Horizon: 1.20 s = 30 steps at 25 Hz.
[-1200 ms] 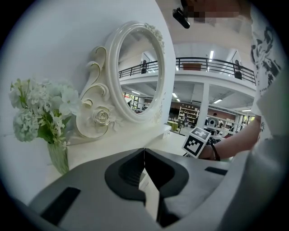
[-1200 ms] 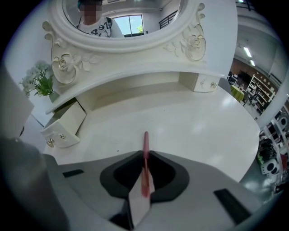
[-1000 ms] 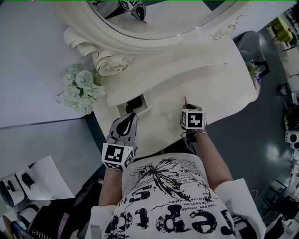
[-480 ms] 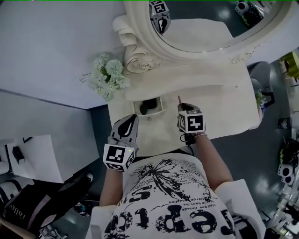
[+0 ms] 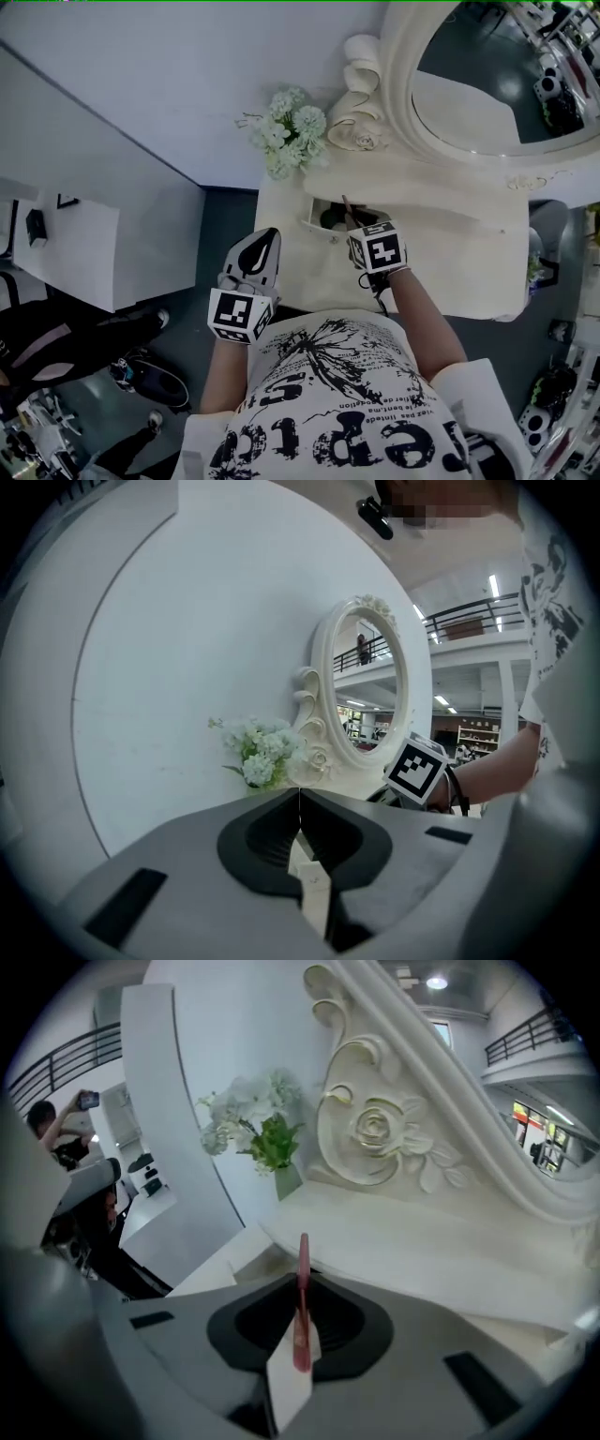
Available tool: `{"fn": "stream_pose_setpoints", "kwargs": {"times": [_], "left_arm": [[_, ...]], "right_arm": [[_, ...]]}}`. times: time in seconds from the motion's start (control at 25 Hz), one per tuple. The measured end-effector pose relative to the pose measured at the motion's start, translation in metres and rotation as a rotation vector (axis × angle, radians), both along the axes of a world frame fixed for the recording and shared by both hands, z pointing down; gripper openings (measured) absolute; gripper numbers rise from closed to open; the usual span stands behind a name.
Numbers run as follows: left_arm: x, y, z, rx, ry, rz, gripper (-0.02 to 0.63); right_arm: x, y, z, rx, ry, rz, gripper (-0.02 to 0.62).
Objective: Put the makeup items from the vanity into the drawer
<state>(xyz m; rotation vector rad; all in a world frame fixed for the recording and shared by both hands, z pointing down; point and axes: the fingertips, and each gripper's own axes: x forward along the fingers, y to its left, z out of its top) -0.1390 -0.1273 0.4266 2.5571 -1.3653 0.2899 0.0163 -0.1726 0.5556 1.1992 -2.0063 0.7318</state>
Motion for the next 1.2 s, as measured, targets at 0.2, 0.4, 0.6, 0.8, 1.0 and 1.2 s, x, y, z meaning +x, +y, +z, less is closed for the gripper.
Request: {"fn": "stream_pose_setpoints", "kwargs": {"times": [0.2,0.4,0.6,0.8,1.0,1.2], "left_arm": [[-0.024,0.006,0.003,-0.008,0.007,-0.094,0.020],[-0.037,0.015,0.007,-0.022,0.011,-0.172,0.020],[-0.039,0.020,0.009,-0.027,0.011,-0.189,0.020],[-0.035,0.018,0.007,-0.018,0.007,-0.168,0.019],[-0.026,0.013,0.000,0.002,0.010,-0.120,0.020],[-0.007,0.007,-0.009,0.027,0.011,-0.046,0.020]], "right_arm": [[-0.030,-0.003,0.009,-0.001,0.058,-0.149,0.057],[-0.043,-0.001,0.018,-0.025,0.054,-0.228,0.057],[-0.049,0.000,0.014,-0.010,0.018,-0.249,0.178],[-0.040,-0.002,0.002,0.025,-0.013,-0.197,0.178],[-0.025,0.000,-0.015,0.065,-0.051,-0.132,0.176],[-0.011,0.005,-0.049,0.204,-0.099,-0.089,0.066]]}}
